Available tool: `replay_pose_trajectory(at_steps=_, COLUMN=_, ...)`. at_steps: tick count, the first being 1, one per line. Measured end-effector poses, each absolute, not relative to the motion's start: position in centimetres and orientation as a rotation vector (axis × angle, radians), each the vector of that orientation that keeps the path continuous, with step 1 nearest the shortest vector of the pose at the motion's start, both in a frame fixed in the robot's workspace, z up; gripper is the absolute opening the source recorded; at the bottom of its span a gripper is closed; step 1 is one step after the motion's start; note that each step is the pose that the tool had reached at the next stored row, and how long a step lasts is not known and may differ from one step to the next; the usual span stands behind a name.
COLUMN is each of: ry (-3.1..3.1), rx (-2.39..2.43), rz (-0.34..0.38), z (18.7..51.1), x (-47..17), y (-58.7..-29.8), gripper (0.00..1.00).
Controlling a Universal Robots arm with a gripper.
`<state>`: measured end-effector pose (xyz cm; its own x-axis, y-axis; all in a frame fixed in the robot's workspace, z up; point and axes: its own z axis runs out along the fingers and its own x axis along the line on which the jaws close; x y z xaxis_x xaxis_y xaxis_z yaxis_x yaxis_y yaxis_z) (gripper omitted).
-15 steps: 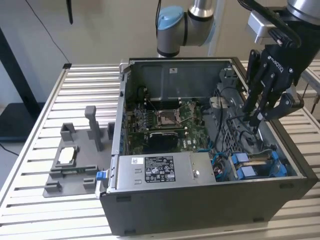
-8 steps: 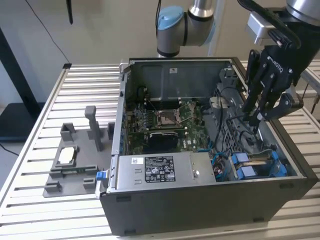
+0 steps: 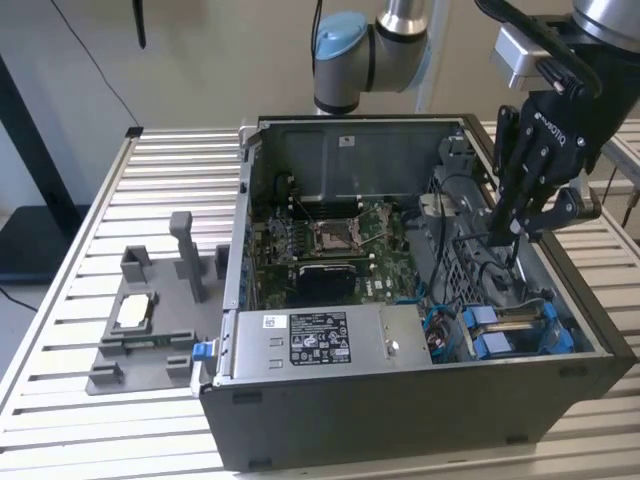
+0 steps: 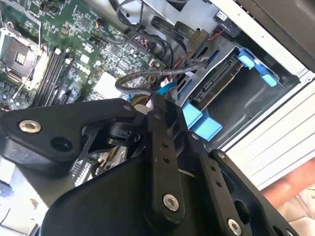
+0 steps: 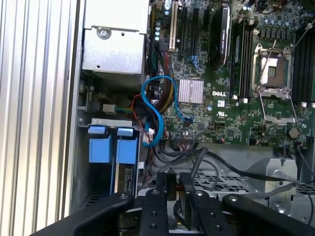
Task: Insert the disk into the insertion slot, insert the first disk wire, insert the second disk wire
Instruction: 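Insert the first disk wire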
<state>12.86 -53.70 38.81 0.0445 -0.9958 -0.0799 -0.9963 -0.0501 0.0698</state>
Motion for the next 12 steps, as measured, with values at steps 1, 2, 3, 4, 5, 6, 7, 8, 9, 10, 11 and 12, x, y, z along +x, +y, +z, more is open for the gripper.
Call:
replay_pose_trajectory(at_steps=1, ry=2.162, rx=-2.267, rz=0.167, z=38.81, x=12.86, y=-53.70, gripper=0.25)
replay_pose_trajectory(at_steps=2, ry=2.162, rx=-2.267, rz=0.167, z=38.81, x=12.86, y=-53.70, gripper=0.25)
replay_pose_trajectory(at_steps=3, ry=2.162, rx=-2.267, rz=0.167, z=38.81, x=12.86, y=-53.70, gripper=0.25)
replay_pose_trajectory(at_steps=4, ry=2.162, rx=-2.267, rz=0.167, z=38.81, x=12.86, y=-53.70, gripper=0.23)
replay_pose_trajectory(at_steps=5, ry=2.162, rx=-2.267, rz=0.166, z=38.81, x=12.85, y=-53.70, gripper=0.23)
replay_pose_trajectory(at_steps=6, ry=2.162, rx=-2.267, rz=0.167, z=38.81, x=12.86, y=-53.70, gripper=0.23)
replay_pose_trajectory(at_steps=7, ry=2.162, rx=-2.267, rz=0.166, z=38.81, x=12.86, y=-53.70, gripper=0.19)
replay_pose_trajectory(at_steps=8, ry=2.162, rx=-2.267, rz=0.166, z=38.81, x=12.86, y=-53.70, gripper=0.19)
replay_pose_trajectory(at_steps=9, ry=2.162, rx=-2.267, rz=0.167, z=38.81, x=12.86, y=-53.70, gripper=0.19)
replay_pose_trajectory(at_steps=10, ry=2.162, rx=-2.267, rz=0.167, z=38.81, x=12.86, y=-53.70, gripper=0.19)
replay_pose_trajectory(at_steps=11, ry=2.162, rx=-2.267, rz=0.167, z=38.81, x=12.86, y=-53.70, gripper=0.19)
replay_pose_trajectory(at_steps=12, ry=2.162, rx=-2.267, rz=0.167, z=38.81, x=12.86, y=-53.70, gripper=0.19)
